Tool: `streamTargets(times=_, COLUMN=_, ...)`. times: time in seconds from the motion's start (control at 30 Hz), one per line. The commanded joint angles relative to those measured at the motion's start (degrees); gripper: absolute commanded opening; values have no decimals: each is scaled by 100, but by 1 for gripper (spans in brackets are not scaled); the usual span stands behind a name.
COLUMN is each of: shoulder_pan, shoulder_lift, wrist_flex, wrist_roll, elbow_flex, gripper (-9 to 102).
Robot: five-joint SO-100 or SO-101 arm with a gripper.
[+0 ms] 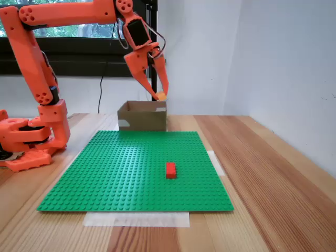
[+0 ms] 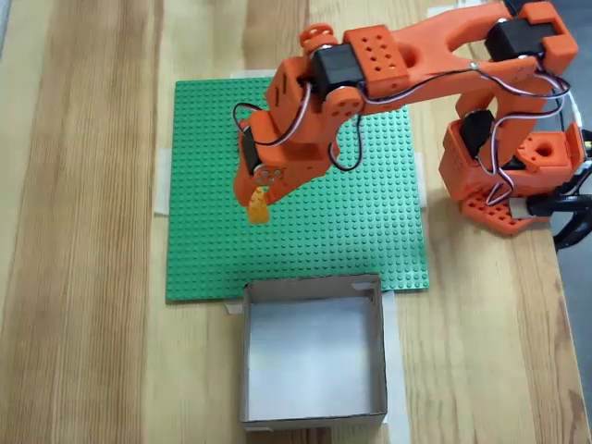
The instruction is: Pick the yellow lego block and put it in the box.
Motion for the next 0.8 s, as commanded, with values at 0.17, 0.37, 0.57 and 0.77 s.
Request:
streamTargets(times=0.17, shoulder_pan=-738, shoulder_lift=519, wrist_flex=-70, wrist_roll=220, elbow_flex=70, gripper=5)
streamTargets(times=0.37, shoulder_pan=-1547, shoulder_lift=527, wrist_flex=-132, wrist_roll=369, elbow_flex=79, gripper=7)
streamTargets(times=0.57, shoulder_pan=-2268, shoulder_lift=448, wrist_flex=-211, wrist_roll=563, elbow_flex=149, gripper=7)
streamTargets(times=0.77, shoulder_pan=-2707, shoulder_lift=237, wrist_flex=-334, wrist_roll=703, elbow_flex=264, gripper=8)
